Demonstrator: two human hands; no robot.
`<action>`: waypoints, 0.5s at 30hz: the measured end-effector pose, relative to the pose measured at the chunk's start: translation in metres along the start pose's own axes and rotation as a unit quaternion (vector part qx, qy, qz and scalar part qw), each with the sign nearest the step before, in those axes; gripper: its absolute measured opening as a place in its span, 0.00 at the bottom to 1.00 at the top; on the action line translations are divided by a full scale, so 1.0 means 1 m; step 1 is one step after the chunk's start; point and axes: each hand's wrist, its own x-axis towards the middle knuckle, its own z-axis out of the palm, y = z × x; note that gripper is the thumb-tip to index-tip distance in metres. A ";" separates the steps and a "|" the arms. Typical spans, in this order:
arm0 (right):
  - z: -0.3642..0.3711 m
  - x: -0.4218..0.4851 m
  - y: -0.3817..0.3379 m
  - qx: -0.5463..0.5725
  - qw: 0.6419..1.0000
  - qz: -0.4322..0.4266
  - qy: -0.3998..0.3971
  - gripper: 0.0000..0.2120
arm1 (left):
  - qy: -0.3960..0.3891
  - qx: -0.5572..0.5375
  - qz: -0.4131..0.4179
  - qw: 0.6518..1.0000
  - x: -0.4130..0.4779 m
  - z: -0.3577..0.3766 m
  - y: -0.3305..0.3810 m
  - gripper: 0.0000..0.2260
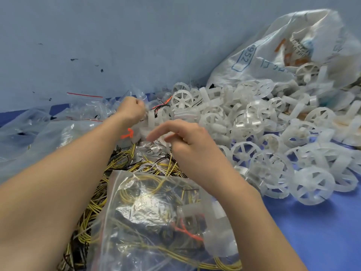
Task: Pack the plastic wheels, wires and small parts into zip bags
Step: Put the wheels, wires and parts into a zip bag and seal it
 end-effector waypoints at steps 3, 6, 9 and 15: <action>-0.003 0.001 0.000 0.021 0.999 0.015 0.045 0.21 | 0.073 -0.118 0.032 0.990 -0.023 -0.027 0.014 0.18; -0.003 0.003 -0.004 0.076 0.991 0.068 0.087 0.17 | 0.092 -0.264 0.058 0.958 -0.068 -0.061 0.029 0.12; 0.003 0.003 -0.014 0.200 0.964 0.161 0.075 0.15 | 0.079 -0.406 0.062 0.908 -0.131 -0.081 0.032 0.13; 0.020 -0.014 -0.038 0.511 0.833 0.207 -0.044 0.12 | 0.002 -0.453 0.101 0.886 -0.250 -0.077 0.021 0.15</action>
